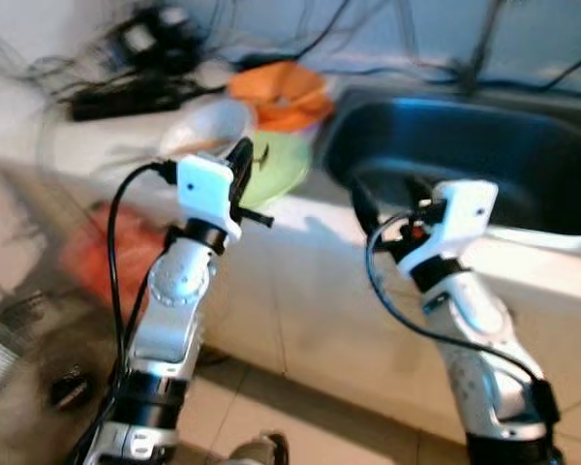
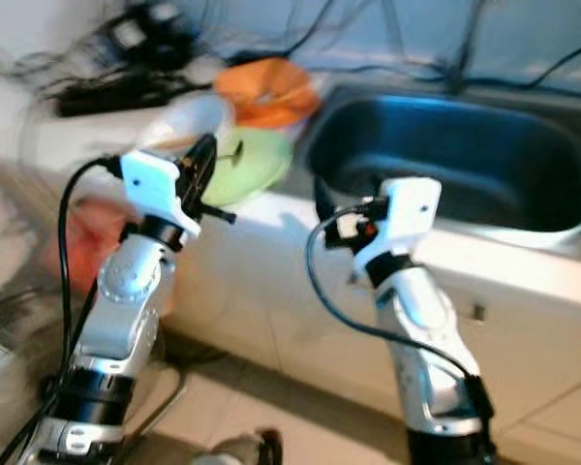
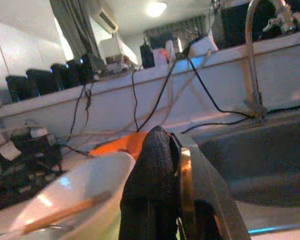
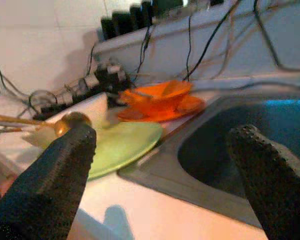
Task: Kitchen organization
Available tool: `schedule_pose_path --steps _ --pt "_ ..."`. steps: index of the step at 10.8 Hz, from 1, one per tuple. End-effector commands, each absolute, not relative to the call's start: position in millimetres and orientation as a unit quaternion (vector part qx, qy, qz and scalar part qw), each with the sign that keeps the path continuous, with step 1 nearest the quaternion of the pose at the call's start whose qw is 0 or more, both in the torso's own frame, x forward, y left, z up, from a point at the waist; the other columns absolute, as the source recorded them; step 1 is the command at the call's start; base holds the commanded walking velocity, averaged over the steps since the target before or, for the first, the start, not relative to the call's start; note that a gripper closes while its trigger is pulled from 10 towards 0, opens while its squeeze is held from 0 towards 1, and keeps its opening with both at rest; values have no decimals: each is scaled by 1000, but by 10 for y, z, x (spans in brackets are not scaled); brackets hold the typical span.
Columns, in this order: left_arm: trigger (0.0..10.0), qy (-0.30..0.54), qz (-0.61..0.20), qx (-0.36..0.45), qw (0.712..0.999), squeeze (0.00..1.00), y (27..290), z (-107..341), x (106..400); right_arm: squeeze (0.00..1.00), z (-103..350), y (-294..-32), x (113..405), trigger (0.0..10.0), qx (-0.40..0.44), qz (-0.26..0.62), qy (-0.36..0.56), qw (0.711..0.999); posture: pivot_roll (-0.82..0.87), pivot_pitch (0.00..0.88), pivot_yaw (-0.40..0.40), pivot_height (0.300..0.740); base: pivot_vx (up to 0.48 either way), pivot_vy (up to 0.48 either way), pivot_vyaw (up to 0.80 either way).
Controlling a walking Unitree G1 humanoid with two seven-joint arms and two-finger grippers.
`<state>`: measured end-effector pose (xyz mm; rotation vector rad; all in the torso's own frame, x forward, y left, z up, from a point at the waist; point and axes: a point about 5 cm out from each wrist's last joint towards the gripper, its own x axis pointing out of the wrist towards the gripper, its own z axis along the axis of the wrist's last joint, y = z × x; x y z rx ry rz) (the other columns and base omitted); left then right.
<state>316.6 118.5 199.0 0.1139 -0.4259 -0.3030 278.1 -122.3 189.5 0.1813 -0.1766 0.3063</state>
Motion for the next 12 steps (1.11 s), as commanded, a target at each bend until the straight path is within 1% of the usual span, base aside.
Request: schedule_pose_path --steps 1,2,3,4,6,7,9,12 --pt "0 -204 -149 55 966 0 1216 2001 3184 0 1901 -1219 2779 10000 87 147 -93 981 8 64 91 740 480 0 0" --pt "0 -207 -138 59 967 0 1249 1997 3169 0 1790 -1251 2777 10000 70 138 -83 985 19 68 83 740 469 0 0" --pt "0 -200 -134 61 969 0 1282 1999 3166 0 1775 -1238 2790 10000 80 137 -78 984 34 78 69 740 465 0 0" --pt "0 -193 -132 58 971 0 1315 1985 3161 0 1777 -1208 2806 10000 76 148 -78 983 38 77 72 740 461 0 0" --pt "0 -200 -131 57 969 0 1303 1988 3144 0 1736 -1276 2863 10000 71 134 -77 985 44 79 64 740 461 0 0" --pt "0 -210 -135 57 967 0 1308 2023 3133 0 1729 -1290 2865 10000 68 133 -76 986 43 76 62 740 0 0 0" --pt "863 -208 -130 57 968 0 1302 1985 3135 0 1721 -1257 2870 10000 61 139 -80 985 28 55 60 740 0 0 0" --pt "1098 -211 -140 56 966 0 1254 1992 3151 0 1743 -1272 2872 10000 57 137 -88 985 22 46 63 740 0 0 0"
